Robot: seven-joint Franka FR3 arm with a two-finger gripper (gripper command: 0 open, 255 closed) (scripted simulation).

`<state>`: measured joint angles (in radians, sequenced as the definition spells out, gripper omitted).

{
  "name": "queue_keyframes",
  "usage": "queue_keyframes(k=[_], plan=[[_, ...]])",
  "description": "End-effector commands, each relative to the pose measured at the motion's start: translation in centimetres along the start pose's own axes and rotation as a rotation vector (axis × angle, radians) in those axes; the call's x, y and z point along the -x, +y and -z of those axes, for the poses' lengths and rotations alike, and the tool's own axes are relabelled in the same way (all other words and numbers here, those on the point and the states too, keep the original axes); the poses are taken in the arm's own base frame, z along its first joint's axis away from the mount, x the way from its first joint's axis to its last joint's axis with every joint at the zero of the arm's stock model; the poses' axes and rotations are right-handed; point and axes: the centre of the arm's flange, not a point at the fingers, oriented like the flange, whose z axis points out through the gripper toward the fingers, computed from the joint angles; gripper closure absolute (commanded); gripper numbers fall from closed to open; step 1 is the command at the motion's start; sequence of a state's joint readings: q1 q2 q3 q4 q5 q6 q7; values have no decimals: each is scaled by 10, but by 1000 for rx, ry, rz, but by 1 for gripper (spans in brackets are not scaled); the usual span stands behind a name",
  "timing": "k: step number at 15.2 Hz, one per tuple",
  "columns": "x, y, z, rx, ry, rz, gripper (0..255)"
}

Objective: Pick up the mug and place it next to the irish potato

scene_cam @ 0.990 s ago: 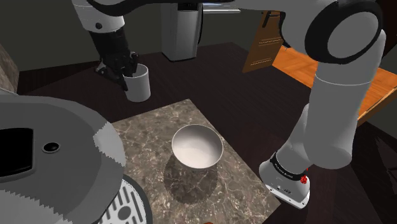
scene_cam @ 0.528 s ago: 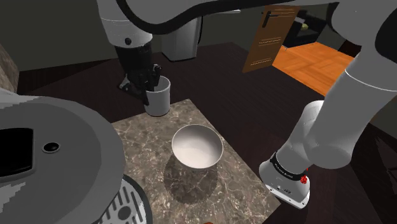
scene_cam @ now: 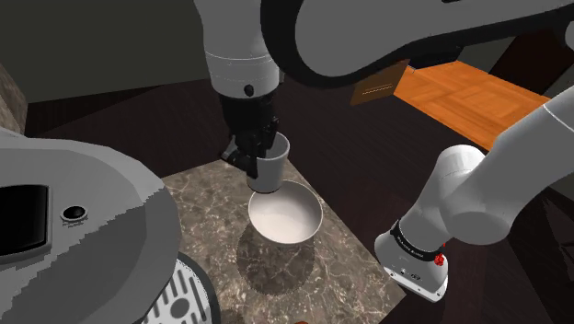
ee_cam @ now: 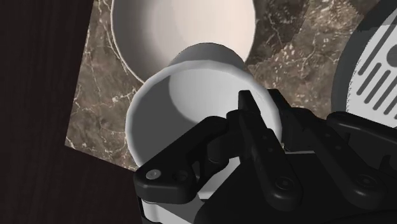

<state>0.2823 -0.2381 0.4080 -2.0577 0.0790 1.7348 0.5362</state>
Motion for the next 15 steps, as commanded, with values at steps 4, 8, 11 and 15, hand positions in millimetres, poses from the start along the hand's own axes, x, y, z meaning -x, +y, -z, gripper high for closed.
queue_keyframes(k=[4,8,11,15], plan=[[64,-1,-5,0,0,-1,255],[117,-2,-9,0,0,-1,255],[157,-3,-11,0,0,-1,255],[177,-5,-24,0,0,-1,255]])
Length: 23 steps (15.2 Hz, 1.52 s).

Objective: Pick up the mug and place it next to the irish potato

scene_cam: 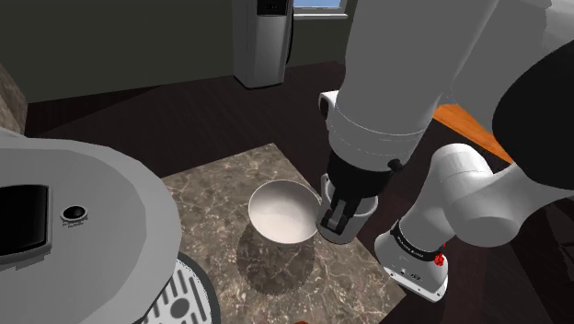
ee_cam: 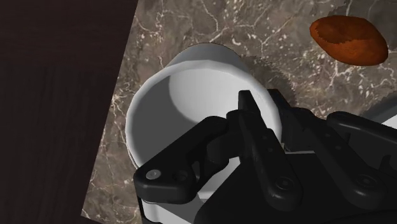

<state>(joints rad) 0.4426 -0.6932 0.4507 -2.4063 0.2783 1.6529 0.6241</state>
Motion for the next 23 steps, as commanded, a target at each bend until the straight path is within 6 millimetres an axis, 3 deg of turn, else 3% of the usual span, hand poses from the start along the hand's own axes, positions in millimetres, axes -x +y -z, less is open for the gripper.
queue_keyframes(k=[1,23], plan=[[2,0,-9,0,0,-1,255],[-7,-8,-125,0,0,-1,255]])
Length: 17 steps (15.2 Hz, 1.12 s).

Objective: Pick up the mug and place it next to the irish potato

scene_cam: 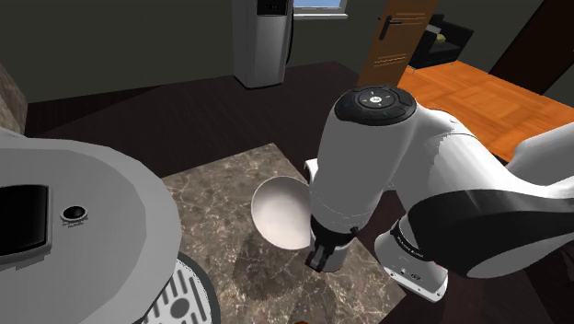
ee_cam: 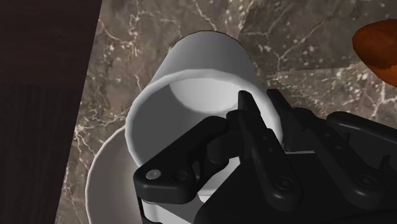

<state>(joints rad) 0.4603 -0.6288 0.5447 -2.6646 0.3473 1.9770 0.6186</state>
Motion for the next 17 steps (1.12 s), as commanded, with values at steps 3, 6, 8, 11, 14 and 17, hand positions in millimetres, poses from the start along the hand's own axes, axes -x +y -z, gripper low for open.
queue_keyframes(k=[3,6,8,11,14,17], plan=[[-2,-1,-21,1,0,-1,255],[-3,-2,-36,1,0,-1,255],[-3,-2,-36,1,0,-1,255],[-3,-2,-36,1,0,-1,255],[-4,-2,-36,1,0,-1,0],[-4,-2,-36,1,0,-1,0]])
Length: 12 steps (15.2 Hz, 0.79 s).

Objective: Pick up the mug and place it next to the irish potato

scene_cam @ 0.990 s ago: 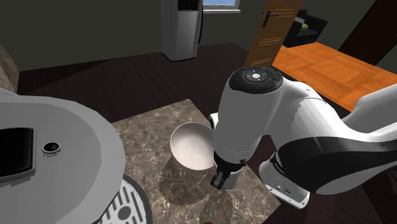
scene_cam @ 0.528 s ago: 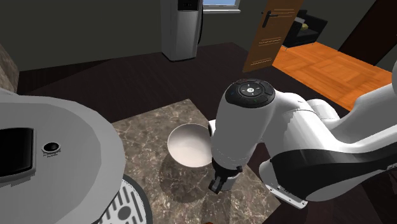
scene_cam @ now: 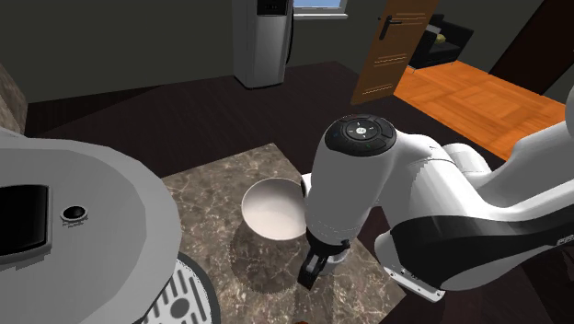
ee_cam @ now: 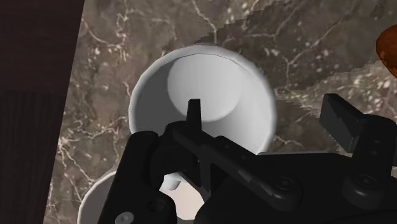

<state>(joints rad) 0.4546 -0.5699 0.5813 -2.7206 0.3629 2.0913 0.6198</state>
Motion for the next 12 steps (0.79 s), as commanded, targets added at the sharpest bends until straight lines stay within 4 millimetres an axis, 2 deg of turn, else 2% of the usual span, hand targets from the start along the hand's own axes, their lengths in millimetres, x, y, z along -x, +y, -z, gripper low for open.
queue_keyframes(k=[1,2,6,12], plan=[[0,0,0,0,0,0,0],[0,0,0,0,0,0,0],[0,0,50,0,0,0,0],[0,0,50,0,0,0,0]])
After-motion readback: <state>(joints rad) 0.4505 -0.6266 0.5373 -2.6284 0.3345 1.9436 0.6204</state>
